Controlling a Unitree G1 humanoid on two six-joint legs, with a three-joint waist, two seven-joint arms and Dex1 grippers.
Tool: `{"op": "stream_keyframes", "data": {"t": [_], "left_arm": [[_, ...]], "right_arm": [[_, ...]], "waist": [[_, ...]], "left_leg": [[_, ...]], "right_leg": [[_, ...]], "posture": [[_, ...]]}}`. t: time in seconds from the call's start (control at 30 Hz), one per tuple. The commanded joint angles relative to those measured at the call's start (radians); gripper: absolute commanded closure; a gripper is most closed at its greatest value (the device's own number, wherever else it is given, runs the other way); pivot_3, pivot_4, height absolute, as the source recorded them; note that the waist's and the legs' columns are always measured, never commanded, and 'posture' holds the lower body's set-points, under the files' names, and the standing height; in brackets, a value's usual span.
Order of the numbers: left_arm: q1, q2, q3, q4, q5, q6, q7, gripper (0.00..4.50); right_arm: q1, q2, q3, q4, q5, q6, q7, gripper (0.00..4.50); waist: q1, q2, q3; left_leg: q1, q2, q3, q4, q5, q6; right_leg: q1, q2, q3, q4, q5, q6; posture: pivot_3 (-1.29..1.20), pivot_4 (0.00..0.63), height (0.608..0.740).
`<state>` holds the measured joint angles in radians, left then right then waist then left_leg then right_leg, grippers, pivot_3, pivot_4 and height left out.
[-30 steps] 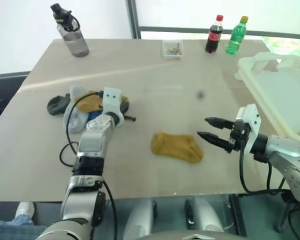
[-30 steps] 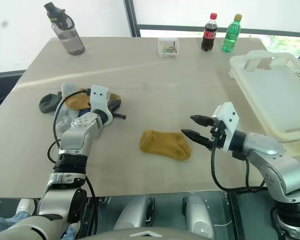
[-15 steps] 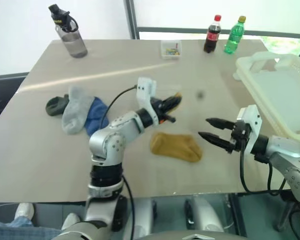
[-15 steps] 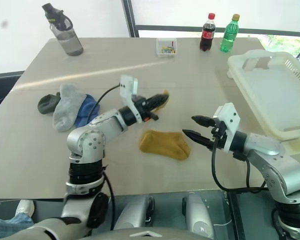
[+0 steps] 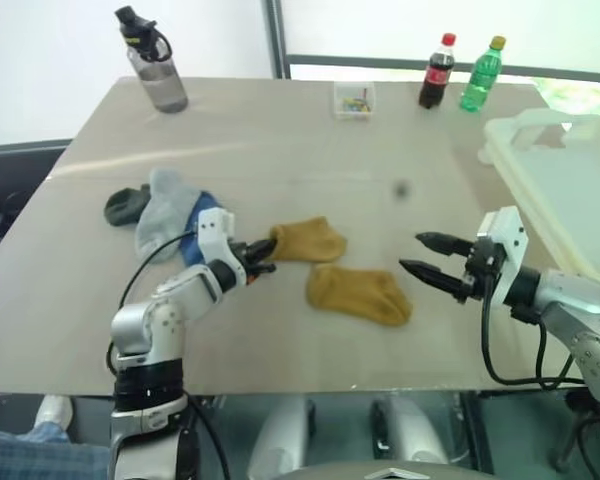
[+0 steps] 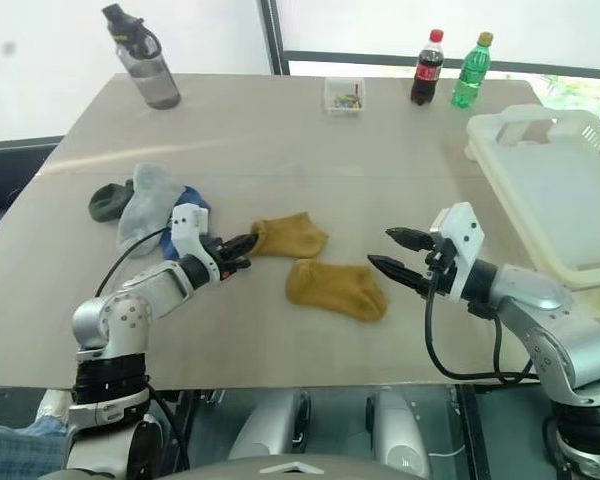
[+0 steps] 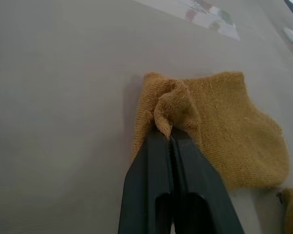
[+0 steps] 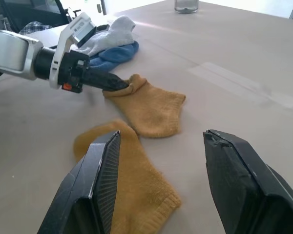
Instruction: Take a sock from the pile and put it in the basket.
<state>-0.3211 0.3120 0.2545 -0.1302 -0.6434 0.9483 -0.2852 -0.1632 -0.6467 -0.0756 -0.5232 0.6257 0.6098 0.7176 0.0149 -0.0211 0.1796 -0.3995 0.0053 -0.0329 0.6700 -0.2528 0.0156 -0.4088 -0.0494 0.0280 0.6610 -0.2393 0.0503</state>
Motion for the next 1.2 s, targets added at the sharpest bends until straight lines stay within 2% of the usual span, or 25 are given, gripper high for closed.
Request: {"op": "stream_keyframes", "data": {"t": [0.03, 0.3, 0.43, 0.57, 0.7, 1.17, 1.2], "left_arm": [[0.046, -0.002, -0.068, 0.02, 0.039, -0.012, -0.021, 4.48], [0.04, -0.048, -0.09, -0.004, 0.029, -0.007, -0.018, 4.48], [0.027, -0.071, -0.103, -0.004, 0.033, -0.004, -0.013, 4.48], [0.024, -0.082, -0.102, -0.008, 0.03, -0.002, -0.014, 4.48], [0.029, -0.087, -0.105, -0.019, 0.031, 0.002, -0.014, 4.48], [0.039, -0.094, -0.106, -0.035, 0.035, 0.003, -0.01, 4.48], [0.038, -0.095, -0.106, -0.035, 0.036, 0.003, -0.01, 4.5]], "right_arm": [[-0.035, 0.015, 0.016, -0.005, -0.015, 0.017, -0.039, 1.76], [-0.125, 0.072, 0.133, 0.039, -0.085, 0.144, -0.143, 1.76], [-0.213, 0.207, 0.167, 0.121, -0.059, 0.311, -0.265, 1.76], [-0.266, 0.347, 0.168, 0.209, -0.074, 0.354, -0.346, 1.76], [-0.294, 0.415, 0.179, 0.279, -0.111, 0.365, -0.398, 1.76], [-0.301, 0.375, 0.282, 0.33, -0.272, 0.334, -0.385, 1.76], [-0.301, 0.374, 0.292, 0.332, -0.28, 0.331, -0.38, 2.01]], "waist": [[-0.001, 0.001, -0.002], [0.0, 0.004, -0.004], [-0.002, 0.004, -0.004], [-0.003, 0.004, -0.005], [-0.002, 0.004, -0.005], [-0.007, 0.004, -0.005], [-0.008, 0.004, -0.005]], "left_leg": [[0.001, 0.0, 0.0, 0.0, 0.0, 0.0], [0.002, -0.001, -0.001, 0.0, 0.0, 0.0], [0.002, -0.001, -0.001, 0.0, 0.0, 0.0], [0.002, 0.0, -0.002, 0.0, 0.0, 0.0], [0.002, -0.001, -0.001, 0.0, 0.0, 0.0], [0.002, -0.001, -0.001, -0.001, 0.0, 0.0], [0.002, -0.001, -0.001, -0.001, 0.0, 0.0]], "right_leg": [[0.0, 0.0, 0.0, 0.0, 0.0, 0.0], [0.002, 0.0, 0.0, 0.0, 0.0, 0.0], [0.002, 0.0, 0.0, 0.0, 0.0, 0.0], [0.002, 0.001, -0.002, 0.001, 0.0, 0.0], [0.002, 0.001, -0.001, 0.0, 0.0, 0.0], [0.002, 0.001, -0.001, 0.0, 0.0, 0.0], [0.002, 0.001, -0.001, 0.0, 0.0, 0.0]], "posture": [[0.0, 0.15, 0.74], [0.0, 0.15, 0.74], [0.0, 0.15, 0.74], [0.0, 0.15, 0.74], [0.0, 0.15, 0.74], [0.0, 0.15, 0.74], [0.0, 0.15, 0.74]]}}
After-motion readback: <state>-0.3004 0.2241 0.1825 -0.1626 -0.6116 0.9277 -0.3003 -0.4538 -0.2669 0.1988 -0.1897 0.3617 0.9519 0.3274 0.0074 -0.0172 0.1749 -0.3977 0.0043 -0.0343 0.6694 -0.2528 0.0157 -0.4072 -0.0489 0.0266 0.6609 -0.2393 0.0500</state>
